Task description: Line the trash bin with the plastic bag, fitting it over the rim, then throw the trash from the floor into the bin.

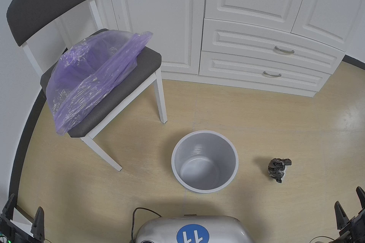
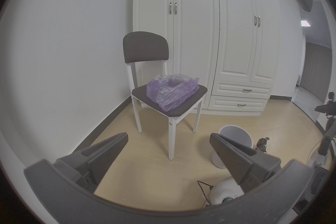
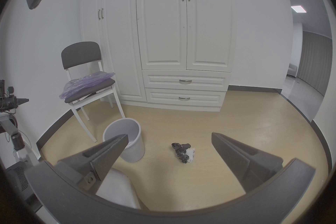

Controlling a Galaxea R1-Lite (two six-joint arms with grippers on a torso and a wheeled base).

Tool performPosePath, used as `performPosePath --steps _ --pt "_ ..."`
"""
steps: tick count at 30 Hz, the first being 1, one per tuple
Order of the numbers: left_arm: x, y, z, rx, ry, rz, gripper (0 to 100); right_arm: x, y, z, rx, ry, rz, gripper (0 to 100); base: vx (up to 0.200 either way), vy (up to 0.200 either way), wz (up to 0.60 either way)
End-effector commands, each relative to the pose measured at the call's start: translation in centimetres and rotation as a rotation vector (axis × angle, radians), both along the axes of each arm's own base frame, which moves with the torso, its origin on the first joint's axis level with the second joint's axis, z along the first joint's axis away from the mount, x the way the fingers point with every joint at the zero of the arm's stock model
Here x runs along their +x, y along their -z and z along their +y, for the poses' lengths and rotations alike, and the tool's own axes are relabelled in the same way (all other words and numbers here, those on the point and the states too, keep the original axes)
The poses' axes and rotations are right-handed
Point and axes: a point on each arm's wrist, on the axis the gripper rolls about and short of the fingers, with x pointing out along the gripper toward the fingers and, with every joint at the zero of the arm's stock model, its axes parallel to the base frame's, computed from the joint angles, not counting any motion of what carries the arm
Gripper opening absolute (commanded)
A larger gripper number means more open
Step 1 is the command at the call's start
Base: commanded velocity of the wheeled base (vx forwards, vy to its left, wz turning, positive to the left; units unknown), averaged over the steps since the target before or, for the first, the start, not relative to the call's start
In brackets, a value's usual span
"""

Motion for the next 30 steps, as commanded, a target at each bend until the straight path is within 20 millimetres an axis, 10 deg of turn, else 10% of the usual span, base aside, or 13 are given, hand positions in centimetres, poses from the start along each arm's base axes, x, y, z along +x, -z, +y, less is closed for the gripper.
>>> performPosePath --steps 1,30 --pt "0.01 0.51 0.01 -0.008 -0.002 0.000 100 0.01 0.48 0.00 0.000 -0.001 0.001 100 0.000 0.000 0.00" --pt "0.01 0.54 0.01 0.022 -0.002 0.004 100 0.01 0.48 0.00 0.003 0.002 0.002 100 0.000 0.000 0.00"
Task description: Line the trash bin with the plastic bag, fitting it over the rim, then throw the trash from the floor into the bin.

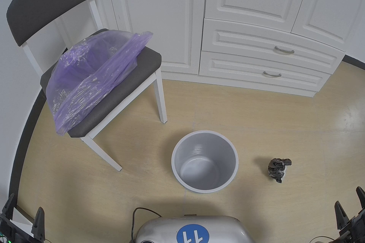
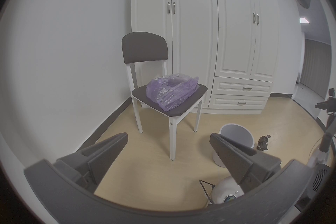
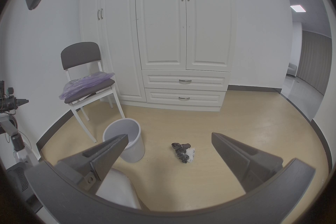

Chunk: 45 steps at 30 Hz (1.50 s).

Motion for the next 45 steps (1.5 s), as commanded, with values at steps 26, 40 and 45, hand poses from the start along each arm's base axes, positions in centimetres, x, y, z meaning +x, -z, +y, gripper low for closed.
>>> performPosePath --steps 26,40,45 --pt "0.01 0.52 0.00 0.000 0.000 0.001 100 0.01 0.48 0.01 -0.005 -0.001 0.001 100 0.000 0.000 0.00" --pt "0.01 0.48 -0.12 0.070 0.049 -0.004 100 -0.01 0.48 0.10 -0.106 -0.043 -0.004 100 0.000 0.000 0.00" --pt "0.01 0.38 -0.10 0.036 0.040 -0.013 100 -0.02 0.13 0.09 -0.067 -0.036 -0.035 100 0.000 0.000 0.00"
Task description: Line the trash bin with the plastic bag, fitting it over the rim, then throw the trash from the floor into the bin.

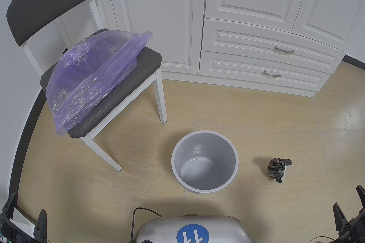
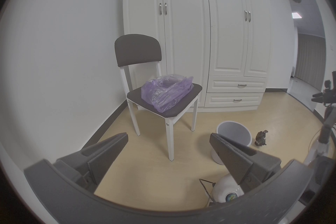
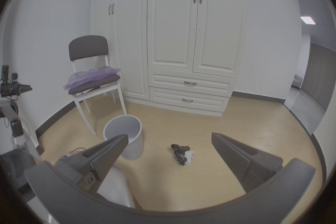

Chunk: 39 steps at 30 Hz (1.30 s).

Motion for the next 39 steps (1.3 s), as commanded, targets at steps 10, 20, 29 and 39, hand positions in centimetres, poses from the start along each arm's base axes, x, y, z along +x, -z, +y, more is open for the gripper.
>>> performPosePath --steps 10,20,29,39 --pt "2.3 -14.7 -0.1 -0.033 0.145 -0.095 100 3.3 -11.5 0.4 -0.011 -0.170 -0.079 100 0.000 0.000 0.00" --pt "15.1 -14.8 -0.7 0.205 0.103 0.337 100 16.8 -16.7 1.6 0.039 -0.176 0.041 100 0.000 0.000 0.00" --pt "21.7 -10.8 -2.7 0.330 -0.029 0.625 100 19.6 -13.6 5.5 0.229 -0.040 0.171 100 0.000 0.000 0.00" --pt "27.0 -7.9 -4.1 0.448 -0.095 0.725 100 20.1 -12.4 5.1 0.214 -0.019 0.204 100 0.000 0.000 0.00"
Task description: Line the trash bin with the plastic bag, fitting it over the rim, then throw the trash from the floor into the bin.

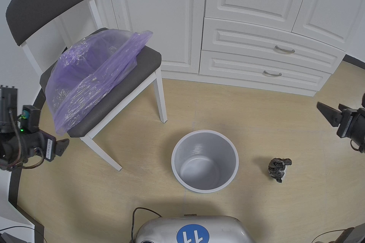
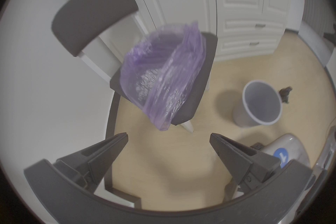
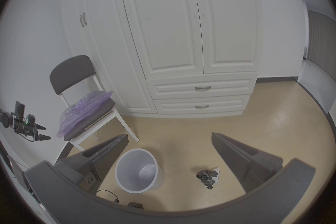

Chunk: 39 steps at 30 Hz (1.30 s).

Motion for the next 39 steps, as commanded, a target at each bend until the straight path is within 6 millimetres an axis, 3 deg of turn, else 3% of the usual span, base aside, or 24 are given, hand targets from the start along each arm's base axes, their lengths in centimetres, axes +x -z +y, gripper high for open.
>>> performPosePath --steps 1,7,10,15,28,39 --pt "6.9 3.6 -1.9 0.152 -0.017 0.168 100 3.3 2.0 1.6 -0.005 0.011 0.104 100 0.000 0.000 0.00" --pt "7.6 1.7 -0.8 0.202 -0.043 0.113 100 3.4 1.7 1.1 0.001 0.014 0.093 100 0.000 0.000 0.00" --pt "7.3 -0.2 0.5 0.210 -0.086 0.052 100 3.5 1.5 0.6 0.010 0.012 0.086 100 0.000 0.000 0.00" --pt "7.2 -1.0 1.7 0.234 -0.116 0.031 100 3.7 1.5 0.3 0.014 0.012 0.089 100 0.000 0.000 0.00" --pt "5.7 0.4 1.0 0.318 -0.037 0.094 100 3.6 1.2 0.3 0.015 0.011 0.077 100 0.000 0.000 0.00" --pt "7.3 0.8 1.2 0.394 -0.019 0.050 100 3.4 1.0 0.2 0.020 0.011 0.063 100 0.000 0.000 0.00"
